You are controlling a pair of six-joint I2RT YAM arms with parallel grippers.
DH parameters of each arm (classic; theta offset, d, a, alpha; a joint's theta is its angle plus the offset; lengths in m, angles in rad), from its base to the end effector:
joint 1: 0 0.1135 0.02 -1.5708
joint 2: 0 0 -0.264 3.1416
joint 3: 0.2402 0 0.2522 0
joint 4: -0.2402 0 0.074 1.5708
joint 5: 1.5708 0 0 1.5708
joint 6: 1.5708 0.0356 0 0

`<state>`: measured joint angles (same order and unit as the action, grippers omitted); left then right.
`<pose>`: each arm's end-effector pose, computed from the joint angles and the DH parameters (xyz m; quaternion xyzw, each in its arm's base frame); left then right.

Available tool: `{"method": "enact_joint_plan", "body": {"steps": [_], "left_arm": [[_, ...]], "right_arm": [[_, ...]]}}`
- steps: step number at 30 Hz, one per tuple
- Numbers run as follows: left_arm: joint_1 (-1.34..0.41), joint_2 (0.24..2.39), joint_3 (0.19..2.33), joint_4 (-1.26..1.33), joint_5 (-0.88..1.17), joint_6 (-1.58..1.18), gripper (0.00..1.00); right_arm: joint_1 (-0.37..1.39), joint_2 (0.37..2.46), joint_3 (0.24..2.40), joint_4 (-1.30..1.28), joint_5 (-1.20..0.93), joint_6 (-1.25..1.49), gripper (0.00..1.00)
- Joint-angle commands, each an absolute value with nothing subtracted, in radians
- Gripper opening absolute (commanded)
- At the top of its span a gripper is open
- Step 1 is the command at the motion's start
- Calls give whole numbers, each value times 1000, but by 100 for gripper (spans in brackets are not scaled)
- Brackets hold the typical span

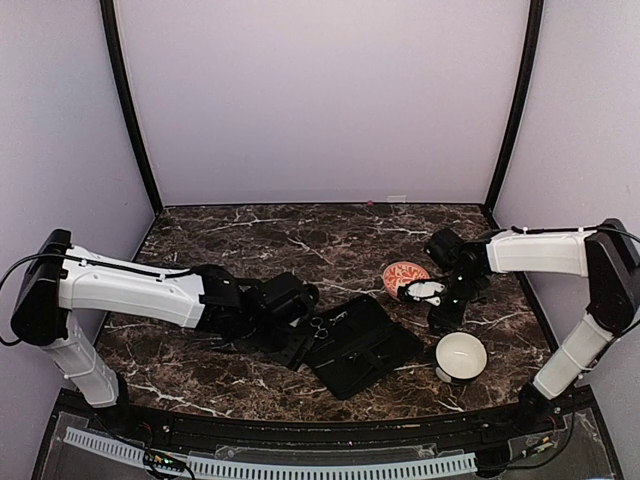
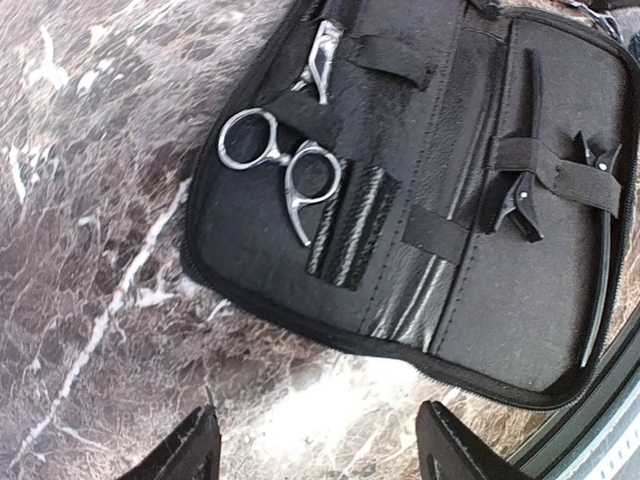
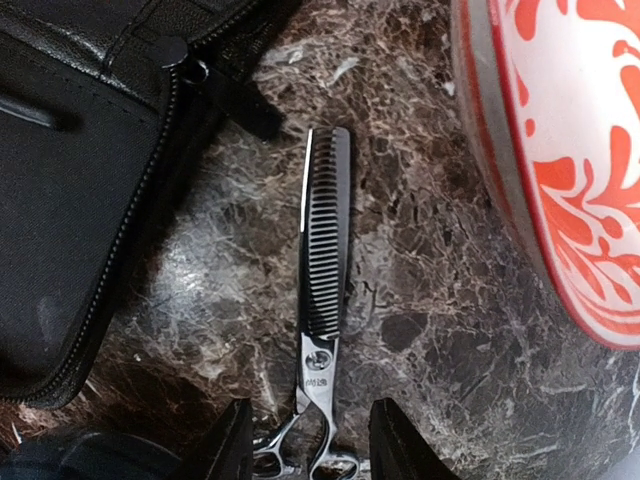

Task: Sort the hair-cutting tools

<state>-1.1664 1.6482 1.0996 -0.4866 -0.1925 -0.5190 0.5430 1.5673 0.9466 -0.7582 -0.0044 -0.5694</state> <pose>0.1386 -0.3065 0.2065 0.2812 0.9181 -0.1349 0.2444 0.2346 0.1418 0.1762 -0.5257 0.8453 0.0009 0.0958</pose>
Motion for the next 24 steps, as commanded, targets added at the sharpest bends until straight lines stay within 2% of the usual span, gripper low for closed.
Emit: {"method": "enact_joint_plan", "body": {"steps": [1, 8, 12, 17, 24], "left_arm": [[-1169, 1589, 1063, -475, -239, -569, 68], [-1169, 1592, 1068, -505, -261, -576, 67], [-1169, 1584, 1066, -496, -271, -574, 67], [-1170, 1591, 1065, -491, -273, -565, 67], [-1169, 1620, 1061, -450, -239, -575, 67]], "right_arm": [[543, 1622, 956, -719, -29, -585, 39], [543, 1683, 958, -708, -15, -598, 29], [543, 1701, 954, -710, -2, -608, 14], [543, 1698, 955, -727, 3, -617, 0], [543, 1602, 975, -803, 54, -605, 0]]}}
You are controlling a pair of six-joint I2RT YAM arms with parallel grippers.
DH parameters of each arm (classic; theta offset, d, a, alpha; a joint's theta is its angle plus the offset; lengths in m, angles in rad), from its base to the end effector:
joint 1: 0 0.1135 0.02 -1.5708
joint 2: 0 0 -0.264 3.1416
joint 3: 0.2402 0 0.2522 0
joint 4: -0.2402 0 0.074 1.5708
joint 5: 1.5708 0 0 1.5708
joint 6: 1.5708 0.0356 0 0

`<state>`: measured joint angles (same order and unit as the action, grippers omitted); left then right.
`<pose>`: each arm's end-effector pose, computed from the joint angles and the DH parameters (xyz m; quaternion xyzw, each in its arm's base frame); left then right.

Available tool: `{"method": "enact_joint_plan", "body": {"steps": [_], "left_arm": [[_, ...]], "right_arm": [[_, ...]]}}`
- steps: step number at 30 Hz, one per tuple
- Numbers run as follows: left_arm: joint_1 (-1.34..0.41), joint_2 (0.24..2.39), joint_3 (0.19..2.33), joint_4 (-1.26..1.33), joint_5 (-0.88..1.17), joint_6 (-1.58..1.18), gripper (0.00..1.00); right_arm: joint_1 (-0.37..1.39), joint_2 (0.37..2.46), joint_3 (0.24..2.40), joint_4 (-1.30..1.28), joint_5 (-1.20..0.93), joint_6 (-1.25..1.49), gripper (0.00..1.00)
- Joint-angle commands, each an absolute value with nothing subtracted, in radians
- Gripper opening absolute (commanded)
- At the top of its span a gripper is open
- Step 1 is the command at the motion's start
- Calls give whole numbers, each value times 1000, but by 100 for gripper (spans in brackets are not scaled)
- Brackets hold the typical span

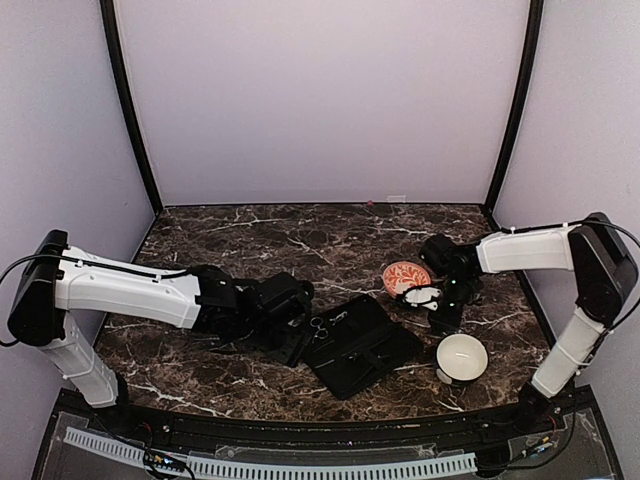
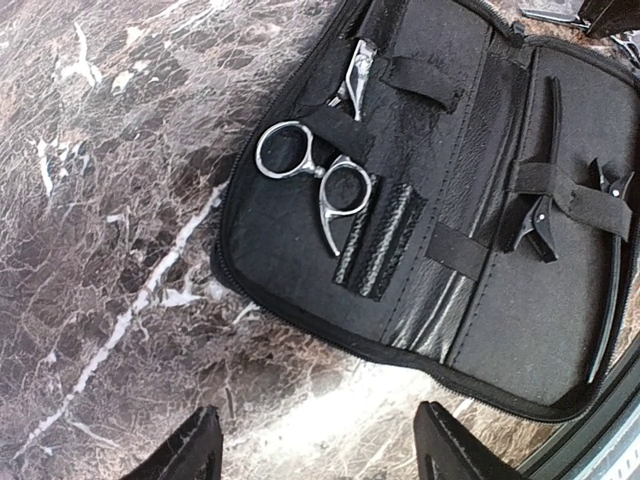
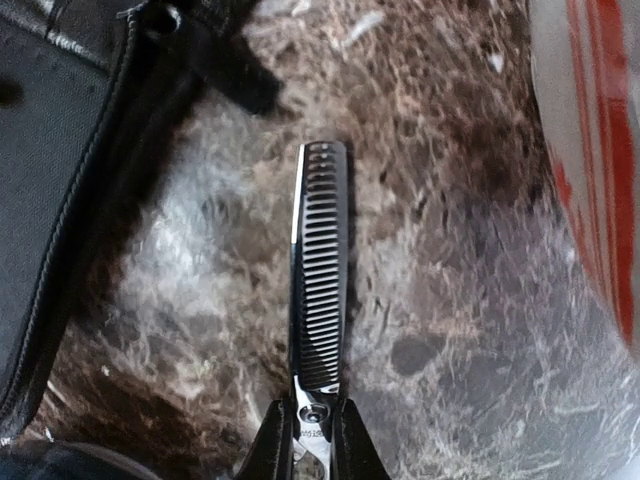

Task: Sort the hair-cutting tools

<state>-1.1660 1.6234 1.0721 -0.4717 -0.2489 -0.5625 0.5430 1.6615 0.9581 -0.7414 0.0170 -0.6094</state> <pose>0.1382 -0.3003 0.2073 0.2518 0.9221 -0.1266 0.2651 0.2429 0.1459 0.1550 -0.5433 0.8371 -0.0106 0.0626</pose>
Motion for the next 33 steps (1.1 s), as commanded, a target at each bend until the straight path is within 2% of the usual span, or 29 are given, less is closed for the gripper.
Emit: {"method": "enact_joint_plan", "body": {"steps": [1, 12, 23, 31, 33], "left_arm": [[-1169, 1624, 1064, -451, -241, -578, 67], [-1169, 1618, 1056, -462, -249, -587, 67], [-1169, 1598, 1000, -506, -239, -781, 68], [-1130, 1560, 927, -407, -218, -860, 68], [-1105, 1567, 925, -384, -213, -863, 66]], "right_arm": [[543, 1572, 982, -816, 55, -603, 0], [597, 1483, 1118, -905, 64, -707, 0], [795, 1663, 1291, -908, 244, -917, 0], [823, 1775, 1360, -934, 299, -986, 0], [834, 1783, 1361, -933, 308, -992, 0]]}}
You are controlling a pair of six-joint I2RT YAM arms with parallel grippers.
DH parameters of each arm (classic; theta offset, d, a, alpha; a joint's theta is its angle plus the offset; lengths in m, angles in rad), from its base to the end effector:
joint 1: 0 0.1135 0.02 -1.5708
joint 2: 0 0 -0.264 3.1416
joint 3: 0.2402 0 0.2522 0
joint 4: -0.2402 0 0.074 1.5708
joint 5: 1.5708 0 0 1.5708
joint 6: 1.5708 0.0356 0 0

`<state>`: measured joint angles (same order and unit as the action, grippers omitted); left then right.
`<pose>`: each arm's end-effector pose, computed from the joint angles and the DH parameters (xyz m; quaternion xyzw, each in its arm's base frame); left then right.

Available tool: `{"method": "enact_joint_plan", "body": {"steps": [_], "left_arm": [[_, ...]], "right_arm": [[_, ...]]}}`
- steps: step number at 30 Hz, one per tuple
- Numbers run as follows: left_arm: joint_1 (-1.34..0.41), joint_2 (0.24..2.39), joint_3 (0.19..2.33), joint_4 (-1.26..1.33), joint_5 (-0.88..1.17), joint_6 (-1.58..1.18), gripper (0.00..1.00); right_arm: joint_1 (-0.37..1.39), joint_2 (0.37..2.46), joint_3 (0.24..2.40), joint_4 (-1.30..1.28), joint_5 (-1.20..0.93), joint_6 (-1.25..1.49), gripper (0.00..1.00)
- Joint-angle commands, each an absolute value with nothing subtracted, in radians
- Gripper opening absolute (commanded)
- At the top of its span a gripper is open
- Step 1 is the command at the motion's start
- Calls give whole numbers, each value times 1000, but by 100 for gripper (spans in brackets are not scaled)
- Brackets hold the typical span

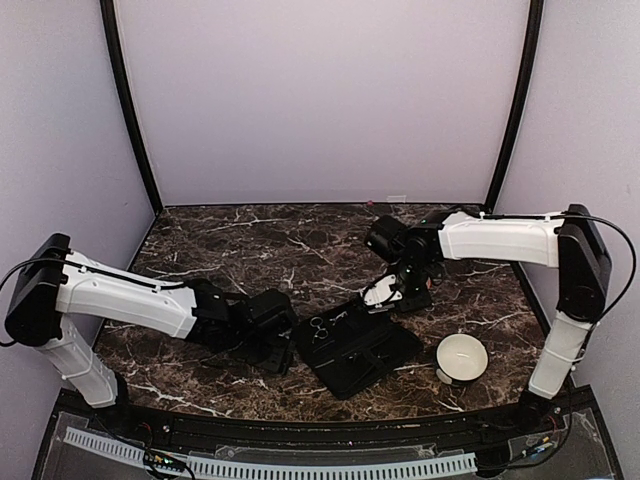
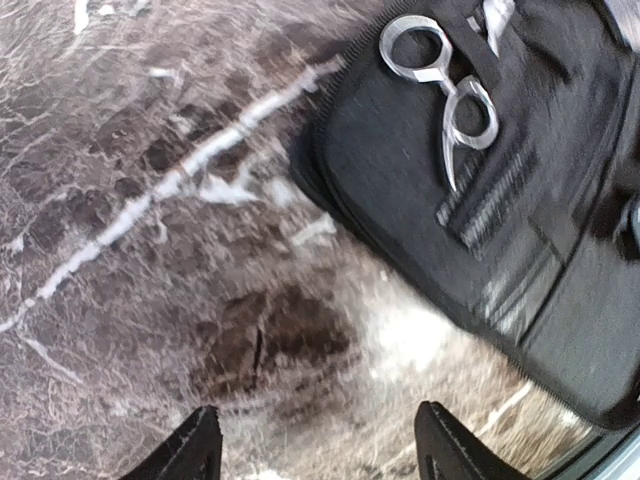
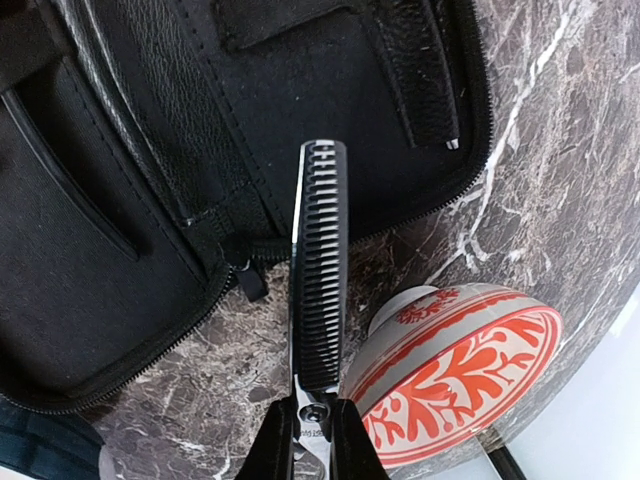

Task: Sort the hair-cutting tools

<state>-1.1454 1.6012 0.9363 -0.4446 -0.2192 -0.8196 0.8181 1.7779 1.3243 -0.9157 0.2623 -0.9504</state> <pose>0.1334 -0.2757 0.1761 0.1323 0.9589 -0.1299 0.2147 0.2408 0.2436 0.2123 -0.7546 0.6354 -0.1364 0.0909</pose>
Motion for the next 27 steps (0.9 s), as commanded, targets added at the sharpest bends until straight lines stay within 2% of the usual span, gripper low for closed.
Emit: {"method": "enact_joint_plan", "body": {"steps": [1, 5, 18, 19, 24, 25, 27], "left_arm": [[-1088, 1574, 924, -373, -209, -861, 63], [-1024, 1596, 923, -327, -181, -837, 54], [-968, 1856, 1136, -378, -89, -759, 37], [-968, 1872, 1146, -394, -96, -765, 34], [-968, 1882, 1154, -467, -142, -786, 3], [-968, 1875, 1152, -479, -155, -776, 0], [-968, 1860, 1153, -510, -183, -737, 0]], "right_arm": [[840, 1785, 1359, -932, 310, -995, 0], [856, 1799, 1351, -939, 314, -988, 0], [862, 1762, 1337, -942, 283, -938, 0], [862, 1757, 1333, -943, 284, -935, 0], [864, 1736, 1308, -934, 281, -932, 0], [864, 1734, 1304, -931, 281, -933, 0], [864, 1735, 1305, -929, 277, -933, 0]]}}
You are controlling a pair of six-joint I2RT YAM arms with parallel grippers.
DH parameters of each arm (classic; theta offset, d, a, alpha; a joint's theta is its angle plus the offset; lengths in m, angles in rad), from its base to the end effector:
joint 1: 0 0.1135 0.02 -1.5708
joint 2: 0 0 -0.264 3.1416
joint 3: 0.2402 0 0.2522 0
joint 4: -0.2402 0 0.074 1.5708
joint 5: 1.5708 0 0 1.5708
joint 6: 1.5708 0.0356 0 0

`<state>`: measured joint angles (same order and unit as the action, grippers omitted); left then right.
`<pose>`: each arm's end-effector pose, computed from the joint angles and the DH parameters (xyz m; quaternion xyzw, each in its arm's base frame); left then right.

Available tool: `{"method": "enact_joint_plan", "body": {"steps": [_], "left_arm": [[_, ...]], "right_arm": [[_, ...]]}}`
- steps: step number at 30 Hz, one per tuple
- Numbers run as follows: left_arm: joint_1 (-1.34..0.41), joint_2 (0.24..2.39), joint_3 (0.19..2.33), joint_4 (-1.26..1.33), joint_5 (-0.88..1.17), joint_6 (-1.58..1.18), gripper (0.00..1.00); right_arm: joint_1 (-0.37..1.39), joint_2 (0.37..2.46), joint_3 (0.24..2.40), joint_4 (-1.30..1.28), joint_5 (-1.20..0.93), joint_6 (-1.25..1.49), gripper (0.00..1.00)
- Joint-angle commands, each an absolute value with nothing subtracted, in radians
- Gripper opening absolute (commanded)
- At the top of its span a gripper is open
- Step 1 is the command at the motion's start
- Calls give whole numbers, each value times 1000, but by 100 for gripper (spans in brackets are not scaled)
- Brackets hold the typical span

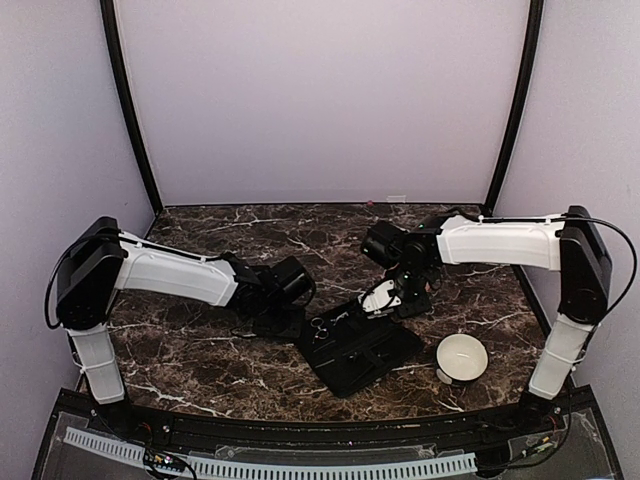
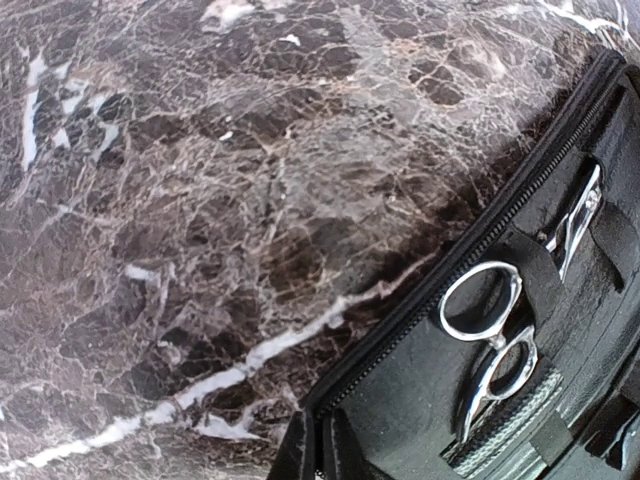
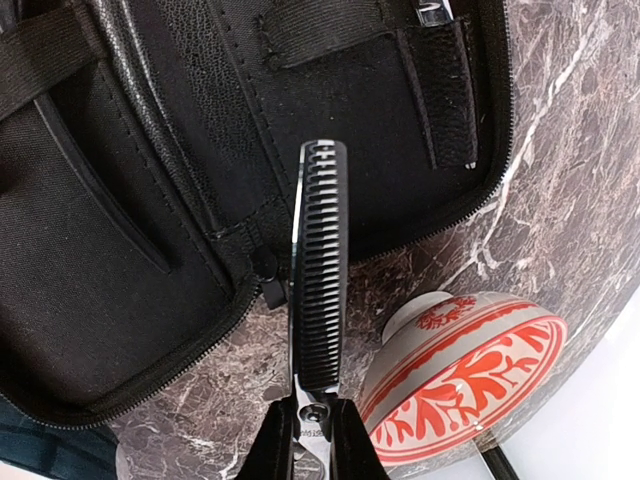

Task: Sort the hair-cutting tools

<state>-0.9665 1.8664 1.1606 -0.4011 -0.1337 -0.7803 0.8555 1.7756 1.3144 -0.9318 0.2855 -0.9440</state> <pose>0.2148 -0.3027 0.1551 0.0750 0.9683 -0.1341 0.1971 0.2298 0.2492 0.2102 -0.7643 0.6229 -0.1455 0.0815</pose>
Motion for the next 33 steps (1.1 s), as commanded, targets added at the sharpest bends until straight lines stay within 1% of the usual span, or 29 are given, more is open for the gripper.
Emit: {"method": "enact_joint_plan", "body": {"steps": [1, 9, 14, 17, 23, 33], "left_arm": [[-968, 1851, 1152, -528, -203, -708, 0], [-969, 1682, 1047, -484, -269, -372, 0], [-969, 1661, 1029, -446, -268, -239, 0], [-969, 1683, 1046, -412, -242, -222, 0], [-969, 1774, 1108, -419, -290, -226, 0], [-968, 1795, 1120, -388, -306, -227, 0]], "right_arm": [[864, 1735, 1306, -930, 275, -933, 0], [895, 1731, 1309, -931, 248, -938, 0], [917, 1749, 1308, -916, 251, -940, 0], [920, 1770, 1331, -898, 265, -950, 0], [944, 1826, 1352, -844, 340, -992, 0], [946, 1908, 1402, -818, 377, -1009, 0]]}}
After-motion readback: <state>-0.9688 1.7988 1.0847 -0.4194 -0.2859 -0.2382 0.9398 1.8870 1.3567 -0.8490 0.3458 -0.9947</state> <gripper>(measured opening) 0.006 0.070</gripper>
